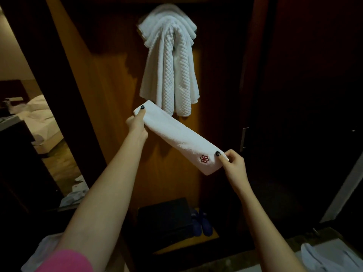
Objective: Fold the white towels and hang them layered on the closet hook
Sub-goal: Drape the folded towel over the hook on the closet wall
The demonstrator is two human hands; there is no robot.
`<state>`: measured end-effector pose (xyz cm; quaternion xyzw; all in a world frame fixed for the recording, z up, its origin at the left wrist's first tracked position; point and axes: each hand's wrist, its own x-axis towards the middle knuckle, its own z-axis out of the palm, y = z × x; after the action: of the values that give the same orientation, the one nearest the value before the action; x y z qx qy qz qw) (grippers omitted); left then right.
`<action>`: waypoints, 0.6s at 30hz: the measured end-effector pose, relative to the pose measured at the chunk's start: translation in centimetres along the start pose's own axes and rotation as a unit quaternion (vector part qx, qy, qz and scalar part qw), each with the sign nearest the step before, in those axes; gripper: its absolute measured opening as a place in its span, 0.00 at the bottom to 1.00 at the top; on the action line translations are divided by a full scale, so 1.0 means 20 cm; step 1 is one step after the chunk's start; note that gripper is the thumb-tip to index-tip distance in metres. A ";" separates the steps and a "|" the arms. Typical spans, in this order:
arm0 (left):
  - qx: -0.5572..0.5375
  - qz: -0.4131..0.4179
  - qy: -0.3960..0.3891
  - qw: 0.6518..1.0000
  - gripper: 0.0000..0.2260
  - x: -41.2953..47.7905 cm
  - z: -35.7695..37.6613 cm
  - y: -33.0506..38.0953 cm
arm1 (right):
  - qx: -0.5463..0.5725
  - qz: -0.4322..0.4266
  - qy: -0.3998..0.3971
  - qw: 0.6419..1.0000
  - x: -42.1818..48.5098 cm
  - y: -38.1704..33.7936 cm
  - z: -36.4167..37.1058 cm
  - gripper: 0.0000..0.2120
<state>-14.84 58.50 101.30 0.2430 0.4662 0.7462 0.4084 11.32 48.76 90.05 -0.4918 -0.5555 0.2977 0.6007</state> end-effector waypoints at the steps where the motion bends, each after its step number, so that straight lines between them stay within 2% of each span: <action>1: 0.008 -0.004 0.001 1.000 0.17 0.00 -0.01 -0.01 | -0.007 -0.002 -0.002 1.000 0.00 0.00 -0.01 0.13; 4: 0.027 -0.009 -0.003 1.000 0.16 0.02 -0.03 -0.04 | -0.020 -0.011 -0.007 1.000 0.00 -0.01 -0.04 0.12; 7: 0.030 -0.002 -0.011 0.999 0.10 0.02 -0.03 -0.07 | -0.009 -0.019 -0.004 1.000 -0.01 -0.01 -0.05 0.11; 10: -0.016 -0.016 -0.044 0.999 0.10 0.01 0.00 -0.07 | 0.058 0.006 -0.027 0.998 -0.03 -0.02 -0.06 0.08; 12: -0.022 -0.032 -0.065 0.997 0.13 -0.01 0.03 -0.04 | 0.126 0.073 -0.104 0.984 -0.05 -0.02 -0.07 0.04; 15: -0.024 -0.027 -0.111 0.993 0.18 -0.02 0.07 -0.01 | 0.121 0.155 -0.241 0.950 -0.07 0.00 -0.07 0.09; 18: -0.019 -0.020 -0.160 0.987 0.18 -0.04 0.11 0.02 | 0.121 0.187 -0.283 0.933 -0.10 0.03 -0.03 0.12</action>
<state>-12.91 58.92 102.63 0.3418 0.3851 0.6986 0.4968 11.68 47.03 88.74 -0.4055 -0.5604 0.5966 0.4069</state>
